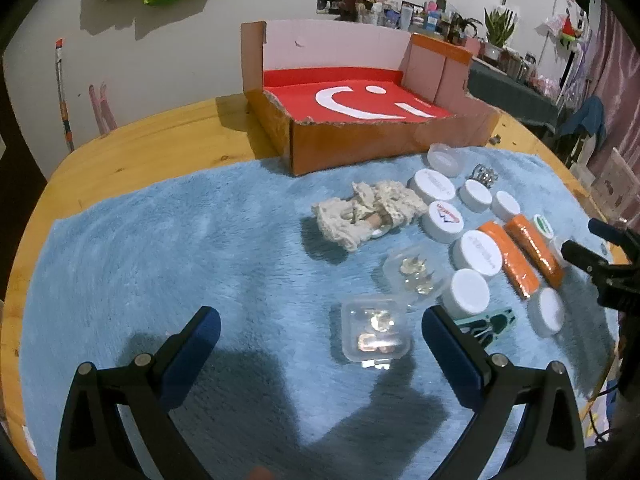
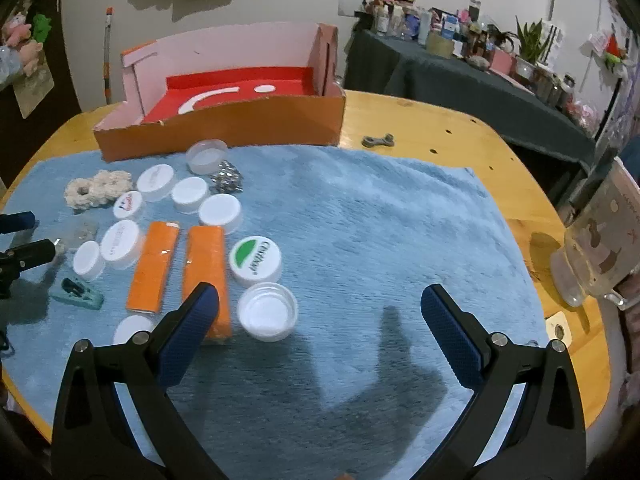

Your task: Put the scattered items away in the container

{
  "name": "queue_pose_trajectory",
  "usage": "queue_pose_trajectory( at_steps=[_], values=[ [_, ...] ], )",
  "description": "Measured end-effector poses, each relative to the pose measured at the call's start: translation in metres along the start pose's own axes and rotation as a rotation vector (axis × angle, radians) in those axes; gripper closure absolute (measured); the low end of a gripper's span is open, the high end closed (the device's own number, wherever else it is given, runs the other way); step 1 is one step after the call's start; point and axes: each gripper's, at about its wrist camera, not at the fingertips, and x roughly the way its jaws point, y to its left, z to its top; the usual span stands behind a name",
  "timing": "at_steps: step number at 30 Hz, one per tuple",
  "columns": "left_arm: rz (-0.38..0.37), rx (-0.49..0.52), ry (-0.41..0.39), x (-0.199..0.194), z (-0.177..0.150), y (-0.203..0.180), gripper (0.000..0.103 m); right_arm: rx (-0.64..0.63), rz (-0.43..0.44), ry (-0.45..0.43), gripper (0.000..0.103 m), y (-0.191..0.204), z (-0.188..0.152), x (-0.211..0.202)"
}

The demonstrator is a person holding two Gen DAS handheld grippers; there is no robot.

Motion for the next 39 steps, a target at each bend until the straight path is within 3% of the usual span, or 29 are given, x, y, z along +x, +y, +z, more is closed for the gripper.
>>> queue_pose_trajectory(
  at_steps=[13, 22, 26, 39],
  values=[
    [0.007, 0.068, 0.020, 0.013, -0.001, -0.007, 0.001, -0.021, 0.003, 0.039, 0.000, 0.004, -0.002, 0.015],
    [-0.006, 0.084, 0.014, 0.013, 0.000, -0.011, 0.008, -0.041, -0.006, 0.017, 0.003, 0.010, -0.004, 0.016],
    [-0.011, 0.095, 0.010, 0.012, 0.000, -0.014, 0.012, -0.050, 0.011, 0.022, 0.020, 0.013, -0.004, 0.017],
    [-0.027, 0.107, -0.001, 0.008, -0.003, -0.018, 0.027, -0.057, 0.051, 0.020, 0.042, 0.018, -0.006, 0.013]
  ],
)
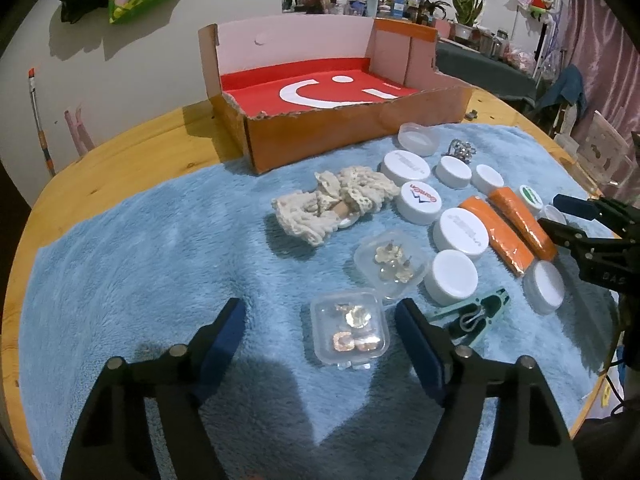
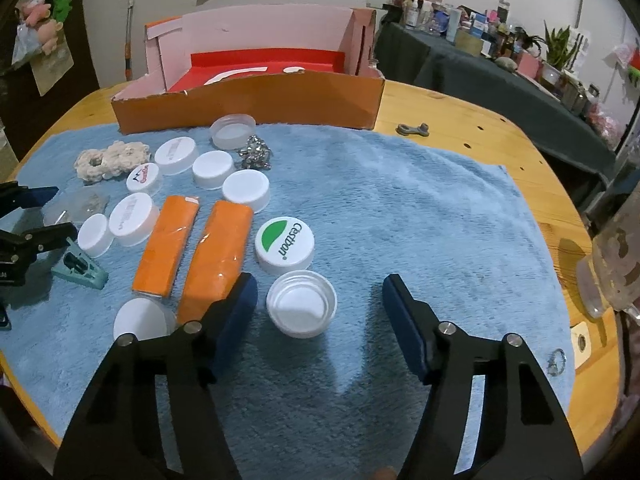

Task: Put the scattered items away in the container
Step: 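Move left tool to the clear coin box while right tool approaches the white cup lid, then close left tool on the clear coin box while right tool grasps the white cup lid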

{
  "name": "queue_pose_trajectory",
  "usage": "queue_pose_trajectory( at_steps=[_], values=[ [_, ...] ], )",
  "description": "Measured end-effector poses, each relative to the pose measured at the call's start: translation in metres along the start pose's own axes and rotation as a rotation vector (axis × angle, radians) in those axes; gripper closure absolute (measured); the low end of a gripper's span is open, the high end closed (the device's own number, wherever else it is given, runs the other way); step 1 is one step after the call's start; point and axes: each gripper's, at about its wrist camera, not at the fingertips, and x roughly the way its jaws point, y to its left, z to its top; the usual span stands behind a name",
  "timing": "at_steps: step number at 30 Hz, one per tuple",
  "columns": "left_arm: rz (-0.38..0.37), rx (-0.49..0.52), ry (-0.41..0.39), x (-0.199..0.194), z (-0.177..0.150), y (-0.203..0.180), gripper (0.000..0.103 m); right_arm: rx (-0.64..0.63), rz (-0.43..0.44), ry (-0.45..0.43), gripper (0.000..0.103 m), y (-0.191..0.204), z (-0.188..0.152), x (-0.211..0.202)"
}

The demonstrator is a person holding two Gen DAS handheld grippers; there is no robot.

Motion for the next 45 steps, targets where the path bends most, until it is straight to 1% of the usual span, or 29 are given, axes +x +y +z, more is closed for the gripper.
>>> queue_pose_trajectory(
  at_steps=[3, 6, 7, 11, 17, 26, 34, 40, 45],
  values=[
    [-0.002, 0.000, -0.002, -0.001, 0.000, 0.000, 0.031, 0.000, 0.011, 0.001, 0.048, 0.001, 0.000, -0.001],
    [-0.007, -0.002, -0.004, -0.003, -0.001, 0.000, 0.036, -0.001, 0.017, 0.002, 0.052, 0.003, 0.000, -0.001],
    [-0.008, -0.002, -0.005, -0.004, -0.001, 0.000, 0.039, 0.001, 0.019, 0.003, 0.053, 0.003, 0.000, -0.002],
    [-0.010, -0.002, -0.005, -0.006, -0.001, 0.000, 0.047, 0.000, 0.020, 0.002, 0.055, 0.003, -0.001, -0.002],
    [-0.010, -0.011, -0.006, -0.009, -0.002, 0.003, 0.053, 0.002, 0.019, 0.003, 0.055, 0.004, -0.002, -0.003],
    [-0.038, -0.022, -0.002, -0.010, 0.002, 0.011, 0.056, 0.007, 0.023, 0.003, 0.055, 0.003, -0.002, -0.003],
    [-0.016, 0.014, -0.020, -0.016, 0.001, 0.004, 0.057, 0.009, 0.020, 0.004, 0.055, 0.003, -0.002, -0.003],
    [-0.019, 0.035, -0.029, -0.022, 0.002, -0.001, 0.057, 0.011, 0.019, 0.004, 0.055, 0.003, -0.002, -0.003],
    [-0.070, 0.026, -0.006, -0.019, 0.000, -0.004, 0.057, 0.013, 0.017, 0.004, 0.055, 0.003, -0.003, -0.004]
  ],
)
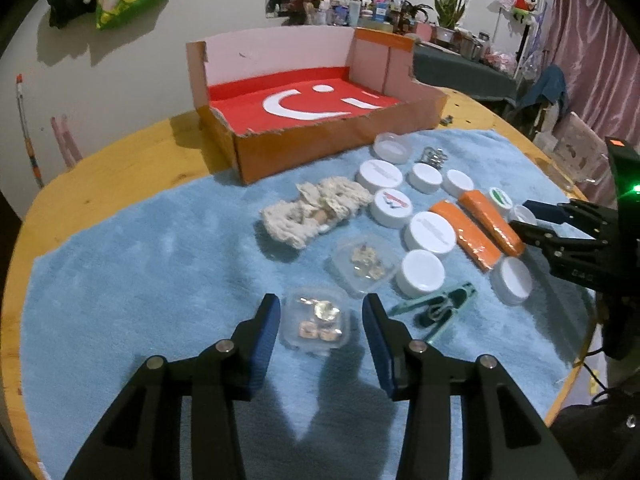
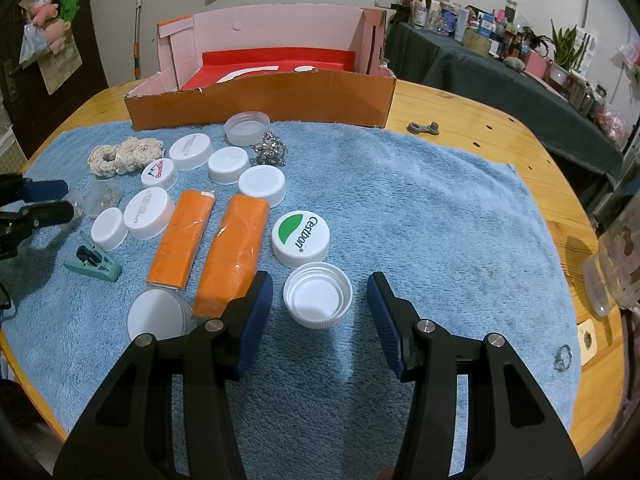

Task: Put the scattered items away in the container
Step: 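Close left tool on the clear coin box while right tool grasps the white cup lid, then lift and carry the coin box with left tool while right tool carries the cup lid into the box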

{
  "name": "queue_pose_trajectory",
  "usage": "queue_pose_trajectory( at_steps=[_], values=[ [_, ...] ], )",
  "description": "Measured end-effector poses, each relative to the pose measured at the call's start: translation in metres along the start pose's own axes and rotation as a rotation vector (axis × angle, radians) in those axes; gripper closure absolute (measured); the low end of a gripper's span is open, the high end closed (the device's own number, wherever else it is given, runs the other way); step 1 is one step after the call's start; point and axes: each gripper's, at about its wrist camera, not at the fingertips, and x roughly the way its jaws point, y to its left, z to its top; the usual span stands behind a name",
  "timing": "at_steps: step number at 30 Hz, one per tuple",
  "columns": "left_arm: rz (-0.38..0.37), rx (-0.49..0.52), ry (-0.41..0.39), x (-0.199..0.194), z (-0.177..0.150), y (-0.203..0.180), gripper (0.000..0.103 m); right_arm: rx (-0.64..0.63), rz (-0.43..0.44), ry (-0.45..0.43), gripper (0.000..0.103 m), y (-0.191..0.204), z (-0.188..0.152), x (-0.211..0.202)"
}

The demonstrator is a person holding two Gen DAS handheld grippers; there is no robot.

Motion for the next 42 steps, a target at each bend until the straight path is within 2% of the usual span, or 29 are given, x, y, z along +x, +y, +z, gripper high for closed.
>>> queue_pose_trajectory(
  at_steps=[4, 5, 13, 21, 32, 42],
  values=[
    [0.031, 0.029, 0.009, 0.005, -0.002, -0.006, 0.059, -0.001, -0.003, 0.000, 0.055, 0.000, 0.000, 0.000],
    [0.031, 0.032, 0.015, 0.006, -0.002, -0.006, 0.063, -0.004, -0.005, -0.002, 0.055, 0.001, 0.000, 0.000],
    [0.026, 0.040, 0.021, 0.008, -0.004, -0.007, 0.067, -0.030, -0.021, -0.012, 0.055, 0.004, -0.002, -0.001],
    [0.019, 0.024, 0.016, 0.008, -0.004, -0.005, 0.067, -0.038, 0.002, -0.017, 0.072, 0.008, -0.002, -0.003],
    [0.013, -0.003, -0.014, 0.000, -0.001, -0.003, 0.067, -0.019, 0.020, -0.017, 0.072, 0.004, -0.003, -0.010],
    [0.012, -0.024, -0.052, -0.014, 0.012, -0.002, 0.067, -0.034, 0.020, -0.056, 0.072, 0.005, 0.010, -0.030]
  ],
)
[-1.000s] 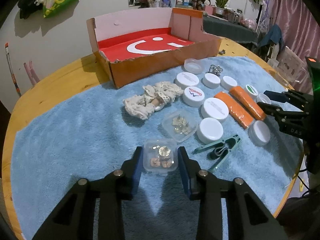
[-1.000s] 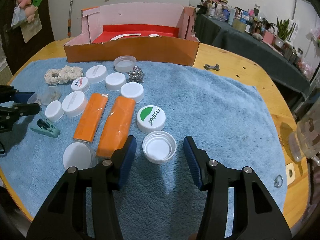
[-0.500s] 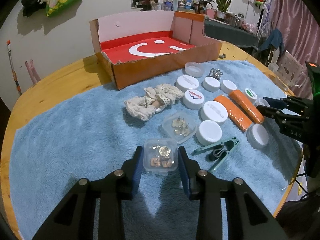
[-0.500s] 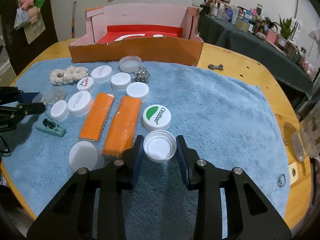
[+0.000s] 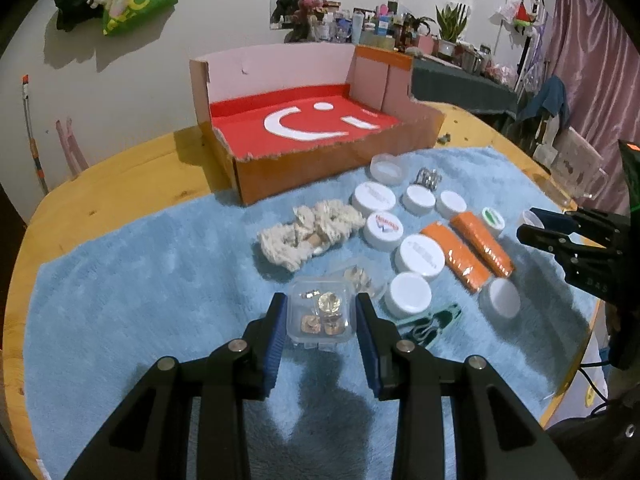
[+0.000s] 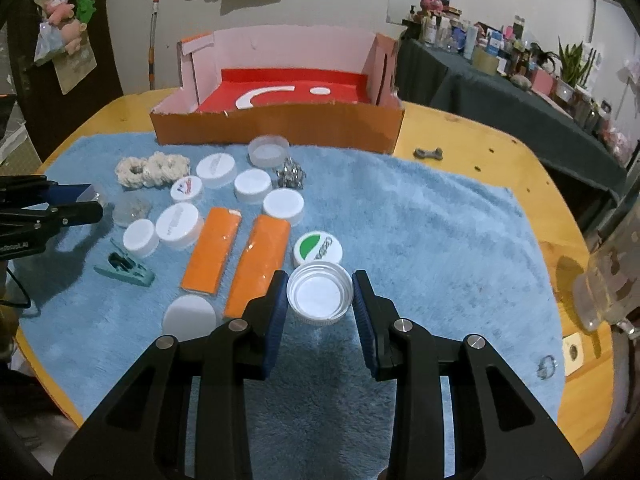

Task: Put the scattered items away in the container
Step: 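Lift and carry the coin box with left tool while right tool carries the cup lid into the box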

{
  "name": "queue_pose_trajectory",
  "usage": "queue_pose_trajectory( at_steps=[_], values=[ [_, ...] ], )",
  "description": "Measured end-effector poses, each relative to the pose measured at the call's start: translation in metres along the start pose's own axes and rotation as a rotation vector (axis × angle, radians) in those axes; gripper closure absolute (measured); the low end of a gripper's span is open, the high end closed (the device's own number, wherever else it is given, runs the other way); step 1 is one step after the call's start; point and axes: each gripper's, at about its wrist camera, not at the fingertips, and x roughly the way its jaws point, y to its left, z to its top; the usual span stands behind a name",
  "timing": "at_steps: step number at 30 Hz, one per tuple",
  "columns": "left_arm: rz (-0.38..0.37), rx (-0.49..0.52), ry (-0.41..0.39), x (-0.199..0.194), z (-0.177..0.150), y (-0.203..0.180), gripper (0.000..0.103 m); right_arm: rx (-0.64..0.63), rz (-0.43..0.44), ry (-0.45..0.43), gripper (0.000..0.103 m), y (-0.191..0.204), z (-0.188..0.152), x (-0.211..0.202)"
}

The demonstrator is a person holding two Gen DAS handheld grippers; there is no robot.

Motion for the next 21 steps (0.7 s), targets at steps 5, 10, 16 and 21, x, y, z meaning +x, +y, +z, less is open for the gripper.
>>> queue_pose_trajectory(
  at_steps=[5, 10, 16, 21],
  values=[
    [0.006, -0.005, -0.039, -0.011, 0.013, -0.001, 0.067, -0.013, -0.006, -0.033, 0.072, 0.000, 0.014, -0.012],
    [0.017, -0.006, -0.072, -0.021, 0.023, -0.002, 0.067, -0.033, -0.006, -0.072, 0.072, 0.002, 0.032, -0.023],
    [0.031, -0.012, -0.103, -0.030, 0.036, 0.000, 0.067, -0.053, -0.004, -0.099, 0.072, 0.005, 0.048, -0.030],
    [0.051, -0.011, -0.126, -0.033, 0.049, 0.001, 0.067, -0.074, 0.000, -0.113, 0.072, 0.009, 0.061, -0.031]
  ],
)
